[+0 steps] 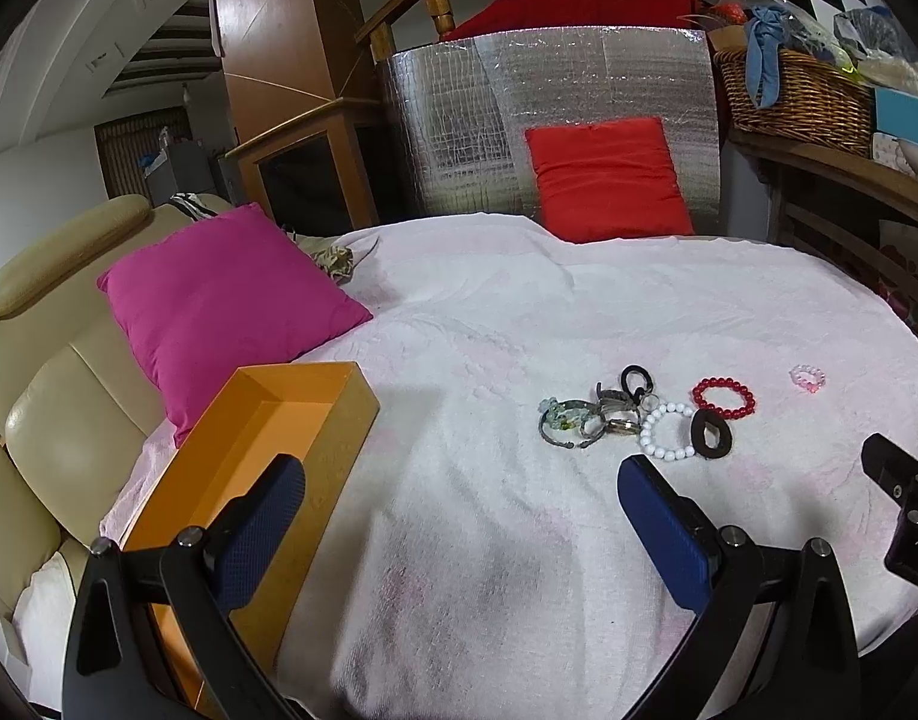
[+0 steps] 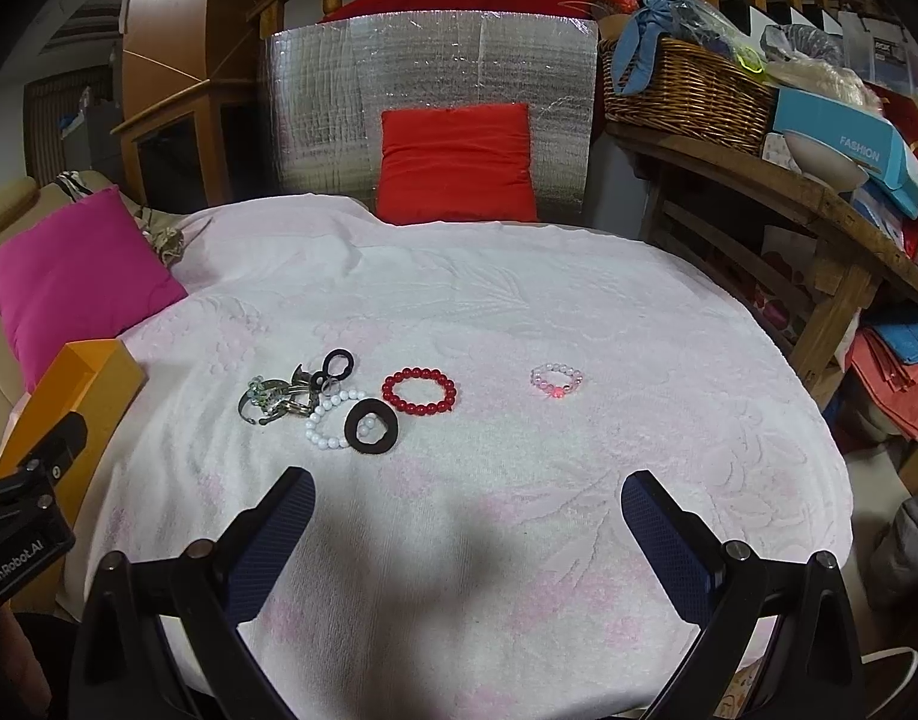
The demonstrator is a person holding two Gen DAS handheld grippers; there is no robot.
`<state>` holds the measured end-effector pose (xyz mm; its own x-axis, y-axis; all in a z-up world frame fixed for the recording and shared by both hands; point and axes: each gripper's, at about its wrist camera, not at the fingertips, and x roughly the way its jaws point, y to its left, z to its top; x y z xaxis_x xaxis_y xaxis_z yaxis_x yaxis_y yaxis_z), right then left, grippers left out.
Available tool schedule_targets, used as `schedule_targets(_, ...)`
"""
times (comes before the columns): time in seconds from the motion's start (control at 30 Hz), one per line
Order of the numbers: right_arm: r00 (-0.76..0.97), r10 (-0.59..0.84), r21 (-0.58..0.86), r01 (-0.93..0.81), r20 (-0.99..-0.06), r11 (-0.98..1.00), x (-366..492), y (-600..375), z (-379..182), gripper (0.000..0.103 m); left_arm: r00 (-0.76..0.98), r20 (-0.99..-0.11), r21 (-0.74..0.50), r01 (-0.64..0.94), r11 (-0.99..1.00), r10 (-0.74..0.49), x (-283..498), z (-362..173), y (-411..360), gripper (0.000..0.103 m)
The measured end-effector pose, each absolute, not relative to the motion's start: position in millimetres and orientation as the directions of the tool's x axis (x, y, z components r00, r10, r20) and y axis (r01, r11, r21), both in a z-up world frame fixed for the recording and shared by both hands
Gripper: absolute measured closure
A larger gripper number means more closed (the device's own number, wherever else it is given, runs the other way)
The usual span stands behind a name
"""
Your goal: Organize jewelry
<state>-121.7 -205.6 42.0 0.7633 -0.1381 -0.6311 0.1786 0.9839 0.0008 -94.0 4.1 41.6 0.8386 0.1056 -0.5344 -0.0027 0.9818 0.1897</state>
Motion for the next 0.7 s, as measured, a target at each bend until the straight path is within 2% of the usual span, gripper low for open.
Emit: schedule_targets(0.7, 0.729, -0.129, 0.001, 0.175, -0.672, 0.985, -102, -206, 19, 0.000, 0.804, -0.579, 0.196, -0.024, 0.980, 0.135, -64, 8, 14, 0.000)
